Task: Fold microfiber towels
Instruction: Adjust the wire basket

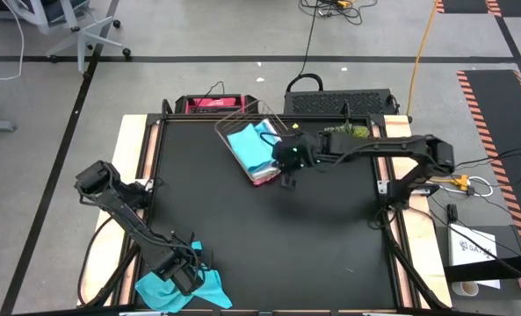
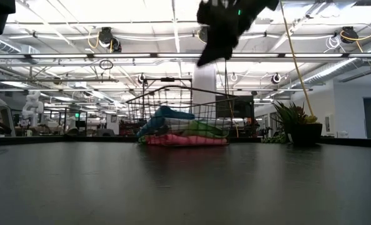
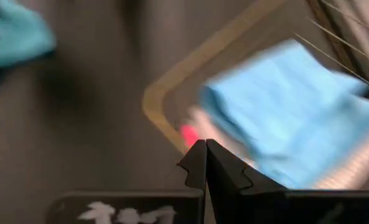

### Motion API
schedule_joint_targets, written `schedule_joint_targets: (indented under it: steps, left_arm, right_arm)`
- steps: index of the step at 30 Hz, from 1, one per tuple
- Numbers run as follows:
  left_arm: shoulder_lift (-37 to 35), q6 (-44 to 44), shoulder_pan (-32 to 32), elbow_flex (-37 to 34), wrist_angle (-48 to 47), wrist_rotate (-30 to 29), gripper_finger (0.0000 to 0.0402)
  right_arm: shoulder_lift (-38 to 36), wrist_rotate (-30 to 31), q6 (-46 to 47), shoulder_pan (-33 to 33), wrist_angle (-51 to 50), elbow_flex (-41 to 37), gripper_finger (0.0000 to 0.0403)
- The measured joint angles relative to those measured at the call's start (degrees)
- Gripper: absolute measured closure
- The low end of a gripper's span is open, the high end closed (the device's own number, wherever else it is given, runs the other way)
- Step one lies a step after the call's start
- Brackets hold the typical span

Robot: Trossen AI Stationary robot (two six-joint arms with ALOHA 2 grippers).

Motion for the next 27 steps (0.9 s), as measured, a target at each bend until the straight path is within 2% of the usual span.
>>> schedule_joint_targets:
  steps: [3,7,12,15,21,25,27]
  left_arm:
    - [0.0,0.0,0.0,0.0,0.0,-0.5,0.0206]
    - [0.0,0.0,0.1,0.0,0.0,-0.7,0.0206]
    - [0.0,-0.1,0.1,0.0,0.0,-0.7,0.0206]
    - [0.0,-0.2,0.1,0.0,0.0,-1.2,0.0206]
    - [0.0,-0.2,0.1,0.0,0.0,-1.3,0.0206]
    - [0.0,-0.2,0.1,0.0,0.2,-1.3,0.0206]
    - [0.0,-0.2,0.1,0.0,0.3,-1.3,0.0206]
  right_arm:
    - [-1.6,-3.1,2.0,3.1,1.5,0.1,0.0403]
    - [-0.4,0.1,0.7,6.4,0.1,-1.0,0.0403]
    - [1.4,1.7,4.6,7.0,1.7,-8.0,0.0403]
    - [1.5,2.2,5.9,7.0,8.4,-13.8,0.0403]
    - [1.5,10.9,3.2,5.9,20.1,-21.8,0.0403]
    - [1.3,18.4,-0.3,3.6,21.3,-22.8,0.0403]
    - [1.2,19.7,-2.2,2.1,21.7,-22.8,0.0403]
